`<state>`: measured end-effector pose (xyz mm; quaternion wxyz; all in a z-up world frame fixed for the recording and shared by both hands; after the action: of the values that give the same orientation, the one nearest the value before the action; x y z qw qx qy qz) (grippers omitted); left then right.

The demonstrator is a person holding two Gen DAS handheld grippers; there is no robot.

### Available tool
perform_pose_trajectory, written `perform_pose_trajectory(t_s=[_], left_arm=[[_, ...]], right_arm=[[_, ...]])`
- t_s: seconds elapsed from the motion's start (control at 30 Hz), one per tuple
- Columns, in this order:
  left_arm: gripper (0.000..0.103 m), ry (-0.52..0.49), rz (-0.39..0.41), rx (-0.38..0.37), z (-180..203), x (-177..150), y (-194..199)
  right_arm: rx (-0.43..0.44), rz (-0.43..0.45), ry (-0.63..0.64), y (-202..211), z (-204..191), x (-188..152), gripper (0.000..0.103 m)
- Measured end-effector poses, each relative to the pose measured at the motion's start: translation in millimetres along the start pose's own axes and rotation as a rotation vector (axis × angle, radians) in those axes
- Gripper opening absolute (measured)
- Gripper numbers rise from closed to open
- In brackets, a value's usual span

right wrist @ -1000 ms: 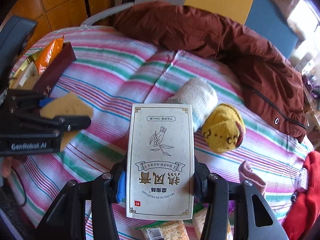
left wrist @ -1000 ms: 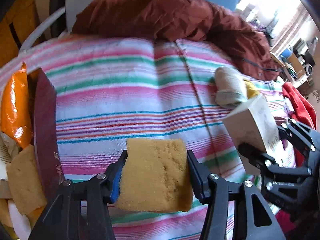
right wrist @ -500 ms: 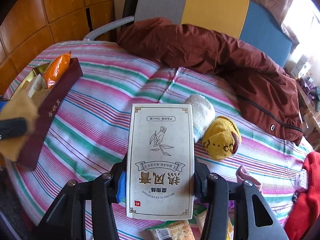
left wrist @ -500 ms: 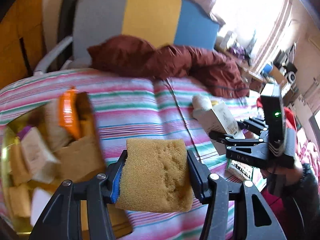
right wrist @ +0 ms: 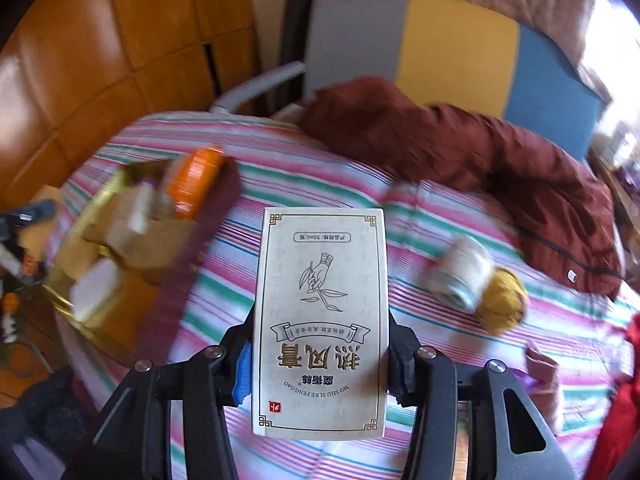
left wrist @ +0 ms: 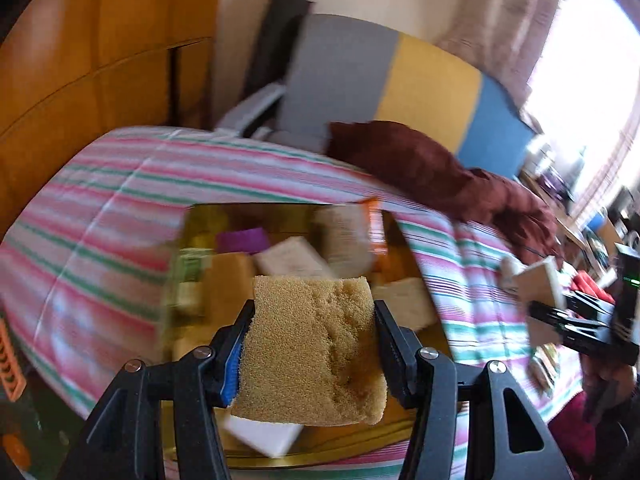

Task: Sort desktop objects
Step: 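Carry the sponge and white box to the gold tray and release both, then move both grippers back toward the green-wrapped cracker packets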

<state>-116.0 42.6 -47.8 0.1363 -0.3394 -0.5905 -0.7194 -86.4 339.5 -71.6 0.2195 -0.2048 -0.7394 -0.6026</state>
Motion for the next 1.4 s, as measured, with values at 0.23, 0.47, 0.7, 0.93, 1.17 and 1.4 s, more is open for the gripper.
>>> perform_pose_trajectory(t_s=[0.23, 0.47, 0.7, 0.93, 1.17, 1.4], left_arm=[[0.057, 0.088, -0.029, 0.02, -52.8, -21.9, -8.0], [0.07, 0.137, -0.051, -0.006, -69.2, -43.7, -12.5], [0.079, 0.141, -0.04, 0.018, -77.3, -58.5, -3.9], [0.079, 0.154, -0.004, 0.073, -79.3, -66.1, 14.1], [0.079, 0.12, 0.036, 0.133, -71.6, -58.0, 36.4], [0.079, 0.001, 0.081, 0.188, -45.3, -48.3, 53.0]], right_arm=[[0.137, -0.019, 0.067, -4.9, -100.7, 13.9, 0.051], [0.292, -0.077, 0.074, -29.7, -200.2, 20.7, 0.056], [0.389, -0.124, 0.053, -41.6, -244.2, 8.8, 0.083], [0.325, -0.113, 0.047, -40.8, -223.4, -16.1, 0.084], [0.259, -0.046, 0.061, -27.3, -206.0, -33.5, 0.087], [0.218, -0.005, 0.042, -13.5, -184.8, -47.2, 0.087]])
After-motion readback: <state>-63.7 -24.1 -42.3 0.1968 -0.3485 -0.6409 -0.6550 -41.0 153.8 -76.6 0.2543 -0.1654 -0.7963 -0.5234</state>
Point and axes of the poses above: each gripper's, at about its wrist camera, not at the fingertips, and y roughly against the way its jaws point, z to its right, x to its top, the point moved 8 cm from there along -y, roughly the way its jaws point, and after that the axes turned 13 degrees about -y, right-handed, at the moved point
